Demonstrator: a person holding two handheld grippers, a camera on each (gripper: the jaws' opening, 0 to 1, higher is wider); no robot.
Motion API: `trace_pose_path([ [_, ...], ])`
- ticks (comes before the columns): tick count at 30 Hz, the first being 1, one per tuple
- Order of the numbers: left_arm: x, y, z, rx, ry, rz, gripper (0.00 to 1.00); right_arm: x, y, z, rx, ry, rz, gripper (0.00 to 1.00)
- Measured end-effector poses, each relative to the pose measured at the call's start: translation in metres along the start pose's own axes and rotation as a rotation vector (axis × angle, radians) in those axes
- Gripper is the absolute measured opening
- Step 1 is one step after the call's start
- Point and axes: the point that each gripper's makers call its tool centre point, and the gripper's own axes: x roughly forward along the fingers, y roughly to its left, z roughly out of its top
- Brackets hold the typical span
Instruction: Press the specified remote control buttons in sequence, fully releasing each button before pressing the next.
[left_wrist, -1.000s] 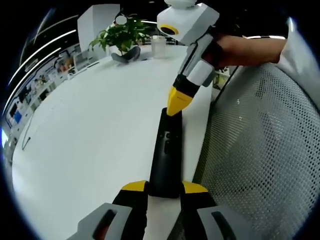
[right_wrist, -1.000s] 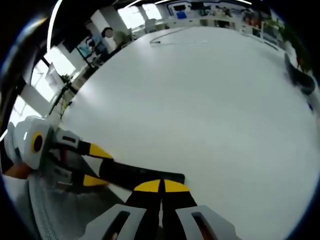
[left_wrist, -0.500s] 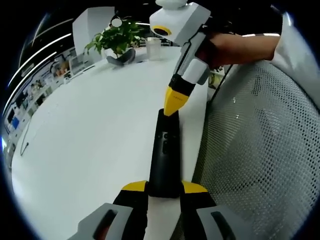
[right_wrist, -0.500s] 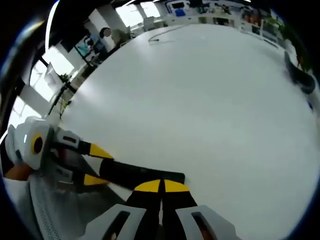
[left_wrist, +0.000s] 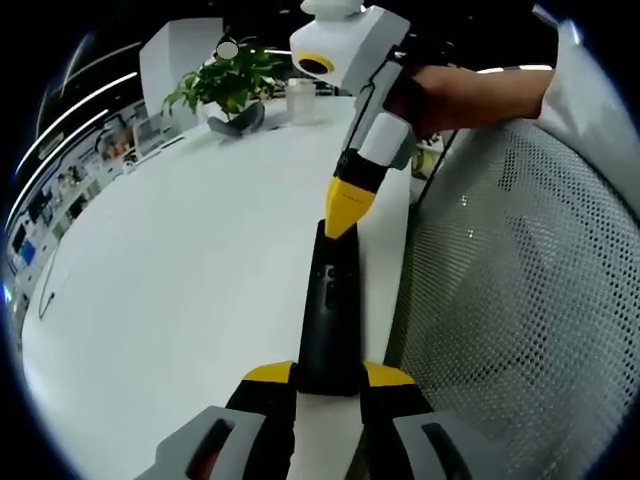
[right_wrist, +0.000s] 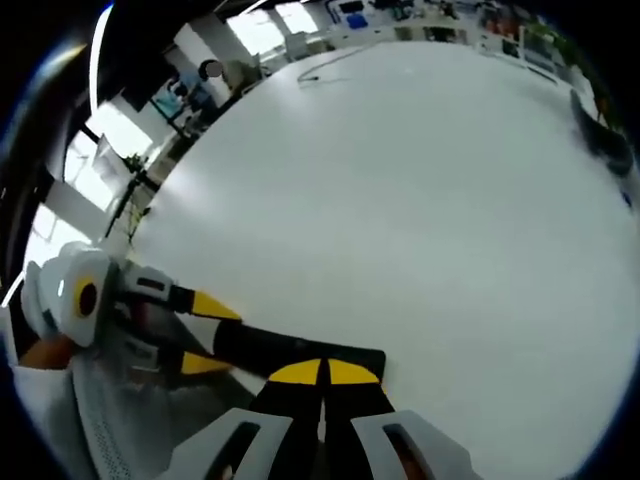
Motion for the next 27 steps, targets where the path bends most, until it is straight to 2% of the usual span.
trace_pose_path([
  [7,0.0001,0.0,0.0001,-0.002,-0.005,-0.002,0.24,0.001,-0.0009,-0.0019,-0.051,0.013,-0.025,0.0],
  [20,0.0006,0.0007,-0.0001,-0.006,-0.01,-0.002,0.24,0.0015,-0.0028,-0.0018,-0.004,0.003,0.003,0.0],
  [27,0.0006,0.0008,0.0,-0.006,-0.011,-0.001,0.24,0.0017,-0.0019,-0.0017,-0.025,-0.001,-0.003,0.0],
])
